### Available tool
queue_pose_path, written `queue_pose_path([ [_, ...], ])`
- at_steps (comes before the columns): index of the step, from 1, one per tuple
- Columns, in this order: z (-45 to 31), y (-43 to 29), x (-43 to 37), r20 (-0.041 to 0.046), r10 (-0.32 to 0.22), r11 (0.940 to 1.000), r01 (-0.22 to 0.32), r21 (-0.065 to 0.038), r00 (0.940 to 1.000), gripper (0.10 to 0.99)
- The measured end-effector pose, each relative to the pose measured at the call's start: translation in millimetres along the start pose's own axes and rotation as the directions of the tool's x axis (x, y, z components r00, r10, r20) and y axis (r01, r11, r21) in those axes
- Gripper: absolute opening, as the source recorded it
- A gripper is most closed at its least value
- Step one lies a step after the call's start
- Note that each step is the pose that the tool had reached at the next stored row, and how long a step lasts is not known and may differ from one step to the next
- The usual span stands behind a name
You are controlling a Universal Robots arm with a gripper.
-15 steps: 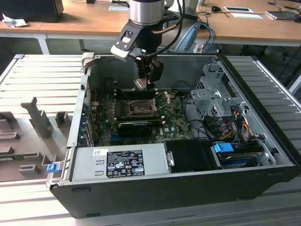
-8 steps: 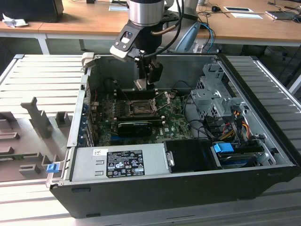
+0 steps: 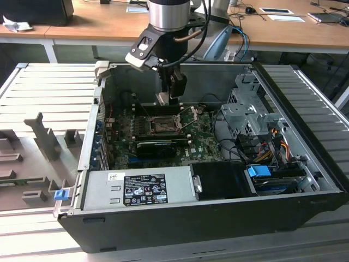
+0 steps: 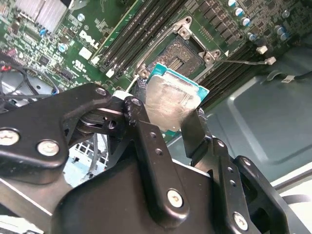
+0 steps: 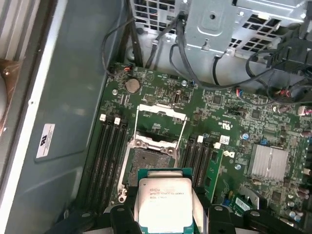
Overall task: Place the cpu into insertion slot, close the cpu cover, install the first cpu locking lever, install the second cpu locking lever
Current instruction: 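Place the cpu into insertion slot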
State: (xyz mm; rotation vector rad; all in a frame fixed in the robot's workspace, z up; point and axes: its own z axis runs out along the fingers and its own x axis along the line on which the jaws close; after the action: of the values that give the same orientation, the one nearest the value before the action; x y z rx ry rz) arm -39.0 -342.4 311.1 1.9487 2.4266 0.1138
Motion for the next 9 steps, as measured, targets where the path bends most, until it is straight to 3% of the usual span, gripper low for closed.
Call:
queue_pose_path([
  [9,9.5,-0.9,-0.1,-0.0012,0.005,1.0,-0.005,0.008,1.0,0.529],
])
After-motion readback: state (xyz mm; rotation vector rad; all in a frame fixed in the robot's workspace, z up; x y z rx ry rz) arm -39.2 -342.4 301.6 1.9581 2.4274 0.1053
